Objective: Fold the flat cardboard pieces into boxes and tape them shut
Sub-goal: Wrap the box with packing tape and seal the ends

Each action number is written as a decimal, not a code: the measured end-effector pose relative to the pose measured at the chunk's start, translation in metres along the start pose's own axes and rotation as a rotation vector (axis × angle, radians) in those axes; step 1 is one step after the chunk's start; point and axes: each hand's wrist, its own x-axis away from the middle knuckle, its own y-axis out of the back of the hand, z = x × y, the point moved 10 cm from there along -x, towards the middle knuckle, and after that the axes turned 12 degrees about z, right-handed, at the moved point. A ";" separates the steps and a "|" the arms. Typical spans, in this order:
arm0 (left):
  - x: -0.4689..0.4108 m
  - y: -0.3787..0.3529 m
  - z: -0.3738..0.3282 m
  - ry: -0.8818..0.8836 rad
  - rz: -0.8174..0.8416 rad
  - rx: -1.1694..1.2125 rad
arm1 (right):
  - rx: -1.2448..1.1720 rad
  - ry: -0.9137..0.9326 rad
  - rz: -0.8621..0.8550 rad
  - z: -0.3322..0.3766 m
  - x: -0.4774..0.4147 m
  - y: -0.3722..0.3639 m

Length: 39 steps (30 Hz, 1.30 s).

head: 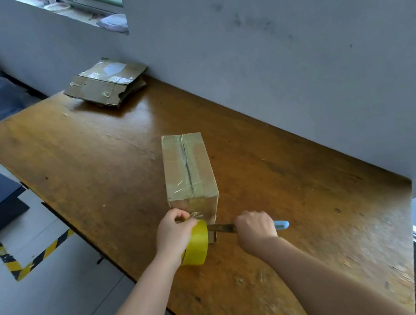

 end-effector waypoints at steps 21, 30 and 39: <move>0.000 0.003 0.011 0.018 -0.019 0.135 | -0.164 0.312 -0.457 0.051 0.002 0.092; 0.006 0.006 0.018 0.026 0.006 0.106 | -0.041 0.221 -0.562 0.064 -0.005 0.095; 0.015 0.023 -0.002 -0.112 0.045 0.140 | -0.050 0.279 -0.524 0.067 -0.001 0.090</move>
